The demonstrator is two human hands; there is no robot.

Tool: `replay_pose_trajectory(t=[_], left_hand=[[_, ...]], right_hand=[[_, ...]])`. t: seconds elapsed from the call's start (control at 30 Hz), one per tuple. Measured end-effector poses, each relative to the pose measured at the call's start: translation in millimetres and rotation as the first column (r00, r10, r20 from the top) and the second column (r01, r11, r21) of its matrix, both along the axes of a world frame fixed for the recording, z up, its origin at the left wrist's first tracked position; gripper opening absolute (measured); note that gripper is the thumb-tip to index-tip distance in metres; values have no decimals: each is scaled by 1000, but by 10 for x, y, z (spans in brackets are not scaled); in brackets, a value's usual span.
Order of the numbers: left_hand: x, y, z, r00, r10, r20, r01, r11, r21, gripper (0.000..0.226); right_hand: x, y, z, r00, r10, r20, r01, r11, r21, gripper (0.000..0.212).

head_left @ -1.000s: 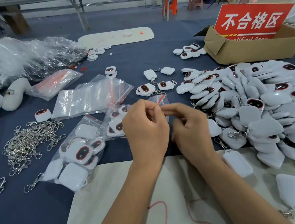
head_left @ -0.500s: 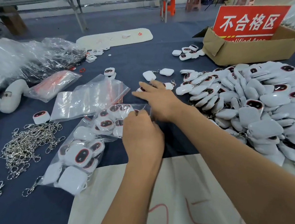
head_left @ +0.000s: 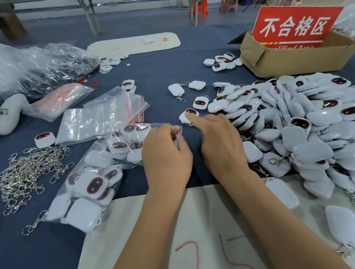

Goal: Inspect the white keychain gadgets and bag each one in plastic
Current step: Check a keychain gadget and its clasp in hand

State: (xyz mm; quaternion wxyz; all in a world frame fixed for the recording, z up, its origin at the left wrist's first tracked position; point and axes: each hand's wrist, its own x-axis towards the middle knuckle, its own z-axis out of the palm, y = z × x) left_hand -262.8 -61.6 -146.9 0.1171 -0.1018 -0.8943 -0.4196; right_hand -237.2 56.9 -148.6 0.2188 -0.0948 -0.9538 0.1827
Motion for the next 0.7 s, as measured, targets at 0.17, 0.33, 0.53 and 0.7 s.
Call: replay_pose_trajectory(t=[0.17,0.33,0.53,0.7], left_hand=[[75,95,61,970,-239,38,202,886,418,16],[-4,56,6,923,-365,123,286,863,416,11],[-61,-47,-44,933,-313,175,222,887,405,6],[-48,-21,-26,880,-316,355,13,764,646,1]], right_hand=[[251,-45,-74,961,-50,-271,-34,954,-299,38],[298,-44,-163,962,3,-273,-109,921,-375,47],[287,0,-120,957,119,-263,-257,767,-588,41],[260,45,-140,972,54,-230,-207,666,-717,17]])
